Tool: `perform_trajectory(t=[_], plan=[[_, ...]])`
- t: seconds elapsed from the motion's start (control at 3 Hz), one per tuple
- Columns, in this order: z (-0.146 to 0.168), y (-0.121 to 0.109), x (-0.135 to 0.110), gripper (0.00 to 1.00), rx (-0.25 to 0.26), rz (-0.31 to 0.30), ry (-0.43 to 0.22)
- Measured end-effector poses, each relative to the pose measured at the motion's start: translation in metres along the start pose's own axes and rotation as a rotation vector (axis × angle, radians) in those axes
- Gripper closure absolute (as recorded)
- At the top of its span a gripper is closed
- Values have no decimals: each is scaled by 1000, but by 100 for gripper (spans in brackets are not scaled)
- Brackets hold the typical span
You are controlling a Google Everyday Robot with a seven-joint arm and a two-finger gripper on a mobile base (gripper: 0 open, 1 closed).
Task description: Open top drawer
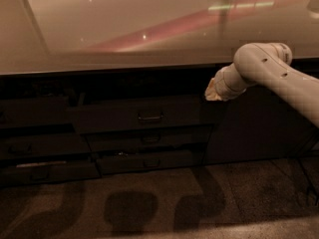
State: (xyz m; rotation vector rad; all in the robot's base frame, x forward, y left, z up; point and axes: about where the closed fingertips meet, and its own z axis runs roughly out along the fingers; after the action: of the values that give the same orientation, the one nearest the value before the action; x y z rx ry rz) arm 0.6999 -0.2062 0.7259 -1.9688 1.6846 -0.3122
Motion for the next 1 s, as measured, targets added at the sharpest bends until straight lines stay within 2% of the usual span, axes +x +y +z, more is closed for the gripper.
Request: perform_trajectory(t=[0.33,0.67,1.0], plan=[[14,-13,13,100,-26,29,49],[36,-31,29,100,-69,55,124],[36,-31,29,100,-69,55,124]])
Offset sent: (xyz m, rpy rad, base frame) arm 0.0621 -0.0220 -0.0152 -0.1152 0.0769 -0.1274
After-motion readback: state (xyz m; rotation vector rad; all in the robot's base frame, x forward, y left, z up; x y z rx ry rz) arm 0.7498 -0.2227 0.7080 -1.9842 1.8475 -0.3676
